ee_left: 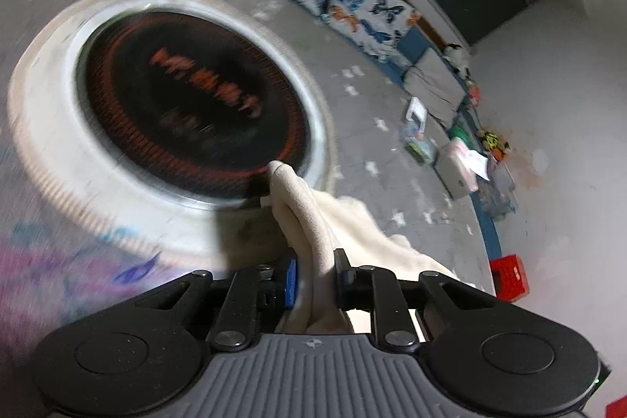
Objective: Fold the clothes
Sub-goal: 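Carry the held sweatshirt away from the hotpot ring with both grippers, then lower the sweatshirt onto the table and open both grippers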
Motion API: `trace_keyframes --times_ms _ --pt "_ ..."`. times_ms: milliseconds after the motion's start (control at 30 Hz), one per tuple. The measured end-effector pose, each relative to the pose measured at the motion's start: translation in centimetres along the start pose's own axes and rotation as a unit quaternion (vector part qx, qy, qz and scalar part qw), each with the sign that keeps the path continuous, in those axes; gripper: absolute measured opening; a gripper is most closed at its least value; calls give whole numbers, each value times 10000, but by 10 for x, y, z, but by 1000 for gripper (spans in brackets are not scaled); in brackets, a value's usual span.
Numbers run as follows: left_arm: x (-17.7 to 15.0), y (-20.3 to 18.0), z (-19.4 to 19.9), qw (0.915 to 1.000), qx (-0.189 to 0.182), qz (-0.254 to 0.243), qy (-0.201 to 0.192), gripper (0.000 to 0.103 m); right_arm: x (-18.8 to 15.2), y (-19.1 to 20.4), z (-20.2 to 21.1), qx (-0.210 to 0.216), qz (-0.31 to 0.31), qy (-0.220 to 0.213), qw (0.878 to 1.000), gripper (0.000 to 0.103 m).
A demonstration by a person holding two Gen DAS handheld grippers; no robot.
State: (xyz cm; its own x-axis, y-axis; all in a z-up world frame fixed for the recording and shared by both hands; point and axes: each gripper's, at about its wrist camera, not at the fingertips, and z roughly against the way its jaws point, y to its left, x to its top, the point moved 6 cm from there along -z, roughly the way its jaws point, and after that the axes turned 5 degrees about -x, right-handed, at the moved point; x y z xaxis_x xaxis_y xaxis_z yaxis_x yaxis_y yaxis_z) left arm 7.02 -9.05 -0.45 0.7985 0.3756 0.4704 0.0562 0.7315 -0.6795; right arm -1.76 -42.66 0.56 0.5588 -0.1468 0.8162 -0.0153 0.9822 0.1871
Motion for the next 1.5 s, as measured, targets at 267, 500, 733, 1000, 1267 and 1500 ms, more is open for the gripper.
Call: trace_keyframes --times_ms 267,500,733,1000,1267,1500 --pt "10 -63 -34 9974 -325 -636 129 18 35 -32 22 -501 105 -434 9977 11" --pt "4 -111 -81 9926 -564 -1009 363 18 60 -77 30 -1146 185 -588 9915 11" --pt "-11 -137 -127 9875 -607 -1326 603 18 68 -121 18 -1706 181 -492 9839 11" --pt "-23 -134 -152 9821 -279 -1691 782 22 54 -154 -15 -2025 3 -77 9792 11" --pt "-13 -118 -143 9786 63 -1969 594 36 43 -160 -29 -2050 -104 192 9785 12" --pt "-6 -139 -145 9759 -198 -2107 528 31 51 -144 -26 -1775 -110 68 9840 13"
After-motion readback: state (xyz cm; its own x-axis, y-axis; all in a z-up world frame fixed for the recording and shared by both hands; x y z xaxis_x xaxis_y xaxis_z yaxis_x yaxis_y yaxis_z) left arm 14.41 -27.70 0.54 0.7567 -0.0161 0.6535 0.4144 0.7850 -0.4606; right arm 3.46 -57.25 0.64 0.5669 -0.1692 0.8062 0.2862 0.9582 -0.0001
